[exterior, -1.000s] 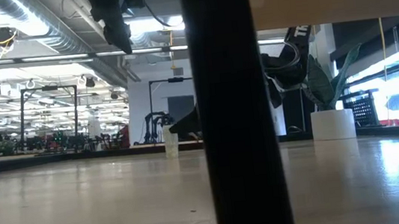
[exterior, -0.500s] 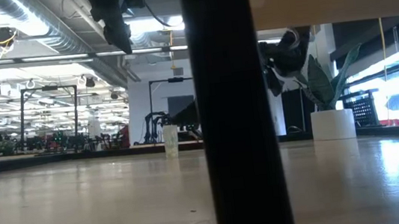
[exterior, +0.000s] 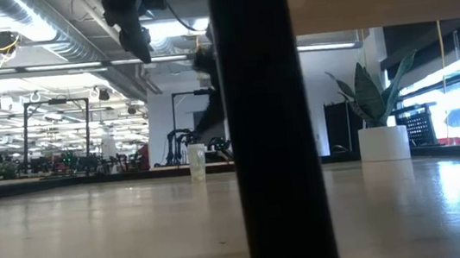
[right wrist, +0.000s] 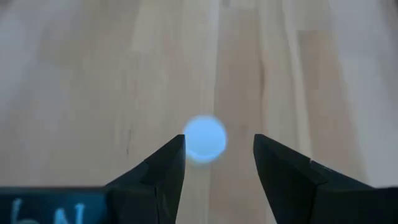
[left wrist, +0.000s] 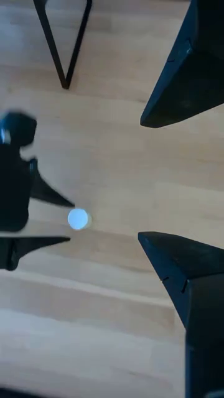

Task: Pick and place medicine bottles onto shelf by color
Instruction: Put the yellow pill bottle on the shelf aligned with the other yellow pill bottle

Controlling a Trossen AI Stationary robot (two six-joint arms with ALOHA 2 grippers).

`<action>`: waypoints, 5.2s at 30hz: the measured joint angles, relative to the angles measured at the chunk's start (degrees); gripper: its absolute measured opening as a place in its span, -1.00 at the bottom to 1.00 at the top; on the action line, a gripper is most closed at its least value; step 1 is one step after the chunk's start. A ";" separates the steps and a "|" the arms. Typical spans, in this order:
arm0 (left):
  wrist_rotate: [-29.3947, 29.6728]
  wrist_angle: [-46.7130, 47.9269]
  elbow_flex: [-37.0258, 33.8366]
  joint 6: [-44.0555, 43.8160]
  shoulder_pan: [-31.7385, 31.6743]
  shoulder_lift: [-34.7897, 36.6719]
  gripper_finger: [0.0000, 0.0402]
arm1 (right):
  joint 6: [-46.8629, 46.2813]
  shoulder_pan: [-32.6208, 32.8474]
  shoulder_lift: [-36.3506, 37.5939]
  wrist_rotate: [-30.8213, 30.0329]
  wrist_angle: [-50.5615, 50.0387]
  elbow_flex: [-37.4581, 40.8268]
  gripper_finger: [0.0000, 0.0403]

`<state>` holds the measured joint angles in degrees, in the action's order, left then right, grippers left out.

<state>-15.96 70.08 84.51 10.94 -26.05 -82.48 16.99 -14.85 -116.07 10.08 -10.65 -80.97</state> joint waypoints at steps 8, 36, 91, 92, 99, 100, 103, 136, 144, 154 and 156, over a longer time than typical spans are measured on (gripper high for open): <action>1.48 0.00 0.00 1.69 0.01 0.00 0.40 | -1.49 0.08 0.02 2.04 -9.13 -8.44 -0.05; 1.56 -0.33 0.00 3.19 -0.01 0.00 0.40 | -0.20 0.08 -3.92 5.04 -5.20 -6.34 -0.05; 1.56 -0.24 0.00 3.27 0.01 0.00 0.40 | -4.67 0.08 -5.76 2.96 -2.04 -5.67 -0.42; 1.56 -0.24 0.00 3.27 -0.01 0.00 0.40 | -5.56 0.08 -5.75 2.94 -2.01 -6.01 -0.41; 1.56 -0.24 0.00 5.19 0.01 -0.02 0.40 | -10.65 0.10 -5.75 1.29 -2.09 -7.51 -0.42; 1.56 -0.24 0.00 5.35 0.01 0.00 0.40 | -11.19 0.10 -5.75 1.10 -2.67 -7.95 -0.41; 1.56 -0.24 0.00 6.24 -0.01 0.00 0.40 | -12.62 0.10 -5.74 1.00 -6.92 -10.24 -0.37; 8.01 6.32 0.00 7.58 -0.08 15.97 0.40 | -15.10 6.52 -5.64 -6.09 -57.23 -48.26 -0.38; 9.76 5.95 0.00 7.54 -0.08 17.05 0.40 | -13.61 6.55 -3.63 -7.47 -65.85 -53.00 -0.38; 5.31 1.93 0.00 10.42 -0.03 16.85 0.40 | -18.05 6.91 4.66 -8.24 -72.11 -53.07 -0.38; 2.34 0.12 0.00 11.61 0.00 16.85 0.40 | -18.42 7.59 6.01 -8.26 -73.12 -53.07 -0.38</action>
<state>-13.61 70.20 84.51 22.55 -26.05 -65.63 -1.42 -7.26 -110.06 1.83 -83.77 -134.04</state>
